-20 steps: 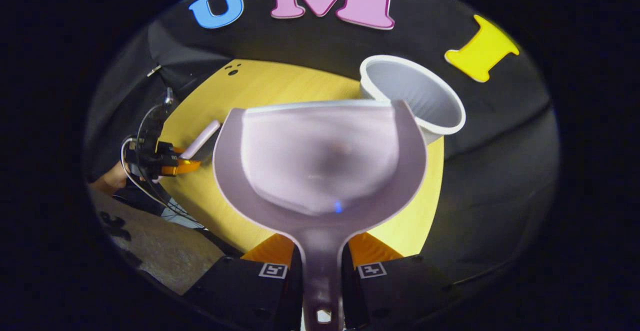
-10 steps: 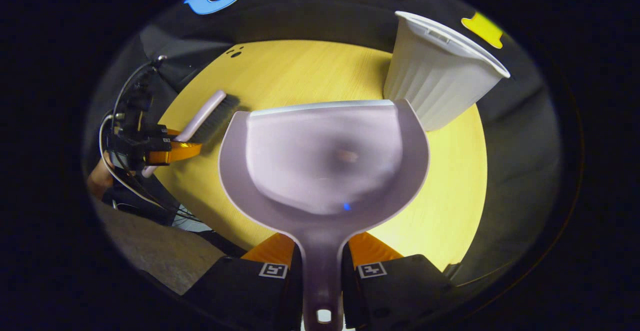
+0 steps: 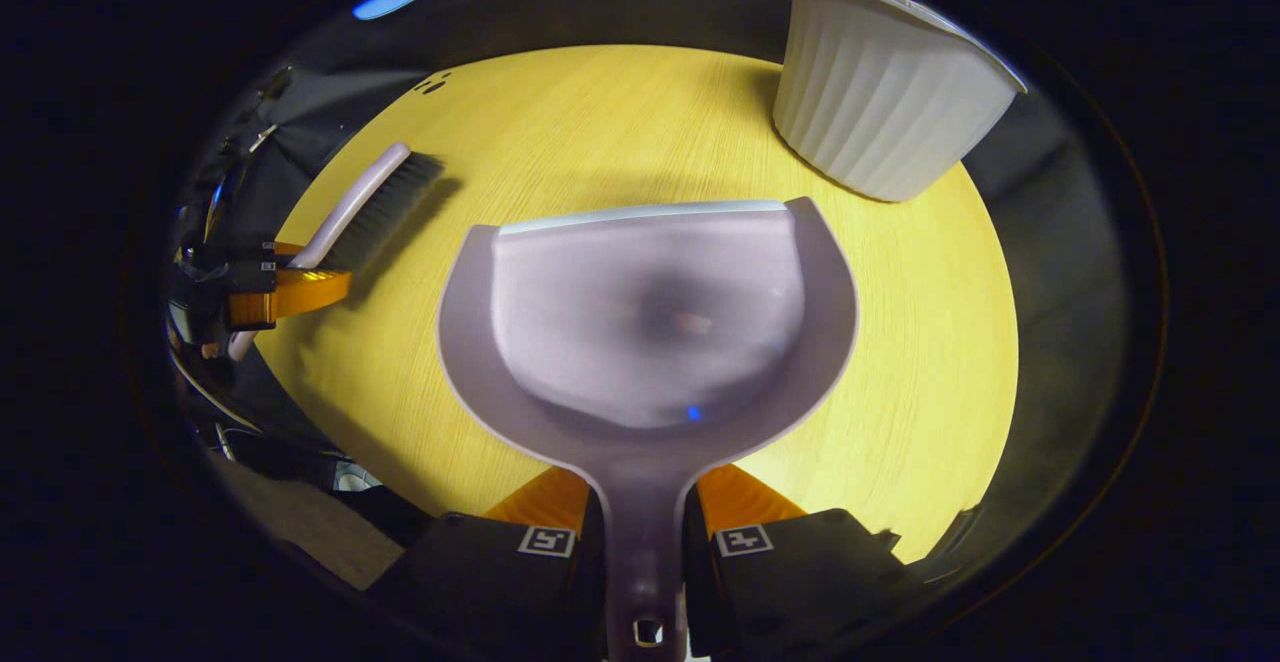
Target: Pick up the small broom and dustpan from the desktop, sweep the trash into the dustpan with the broom, and then empty the trash into the garbage bin.
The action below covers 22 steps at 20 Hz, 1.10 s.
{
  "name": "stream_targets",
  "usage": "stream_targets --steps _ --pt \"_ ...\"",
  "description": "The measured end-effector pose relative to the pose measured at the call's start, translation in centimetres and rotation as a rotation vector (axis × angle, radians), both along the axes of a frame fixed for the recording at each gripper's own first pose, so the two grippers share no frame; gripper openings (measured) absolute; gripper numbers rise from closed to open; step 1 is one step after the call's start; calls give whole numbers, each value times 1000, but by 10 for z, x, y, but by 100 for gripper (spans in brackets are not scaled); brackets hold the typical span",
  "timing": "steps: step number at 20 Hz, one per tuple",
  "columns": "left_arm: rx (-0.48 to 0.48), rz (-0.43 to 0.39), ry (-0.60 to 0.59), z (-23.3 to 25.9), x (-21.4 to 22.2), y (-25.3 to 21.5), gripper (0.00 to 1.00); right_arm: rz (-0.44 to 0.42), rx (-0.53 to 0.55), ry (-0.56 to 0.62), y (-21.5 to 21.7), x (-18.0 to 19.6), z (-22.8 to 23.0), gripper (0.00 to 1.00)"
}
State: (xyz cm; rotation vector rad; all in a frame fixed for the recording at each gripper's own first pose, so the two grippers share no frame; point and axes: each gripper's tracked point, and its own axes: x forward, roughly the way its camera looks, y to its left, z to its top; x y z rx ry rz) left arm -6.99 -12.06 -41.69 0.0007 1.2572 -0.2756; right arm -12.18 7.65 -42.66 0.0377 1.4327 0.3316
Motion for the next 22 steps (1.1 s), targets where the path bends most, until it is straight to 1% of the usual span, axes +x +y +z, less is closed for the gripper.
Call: stream_targets --steps 1,2,3,4,5,6,7,8,9,10,11,13,14,15,16,19,22 --pt "8 -4 4 -4 1 0 29 2 -2 5 2 -1 -4 40" --pt "16 -8 13 -8 1 2 30 3 -6 10 4 -2 -9 36" --pt "25 -7 10 -11 -1 3 31 2 -10 13 5 -3 -12 40" --pt "31 -6 13 -11 -2 5 32 -1 -4 22 6 -4 -13 36" --pt "33 -4 7 -11 1 6 34 -15 8 25 7 -4 -13 41" --pt "33 -5 4 -10 2 6 36 -22 17 32 8 -4 -14 33" --pt "35 -8 3 -10 1 6 35 -17 19 33 10 -5 -14 37" --pt "38 -11 1 -9 0 8 35 -6 18 35 9 -6 -13 38" --pt "38 -9 5 -8 -2 8 35 0 23 28 10 -7 -12 40" --pt "38 -5 4 -8 -2 8 35 1 28 27 11 -9 -9 36" --pt "36 -2 5 -7 -4 9 35 4 34 30 11 -9 -6 43" --pt "37 6 9 -3 -12 15 36 19 39 22 8 -11 4 46" --pt "40 13 9 1 -15 21 44 32 41 16 5 -11 9 38" --pt "43 21 7 5 -17 25 46 44 41 7 3 -11 19 46" --pt "48 31 5 10 -20 29 48 52 47 -4 0 -11 27 46" --pt "35 67 -40 33 -20 33 48 49 74 -43 -2 -7 54 46" --pt "27 96 -118 65 -9 34 48 41 82 -76 -5 3 81 46"
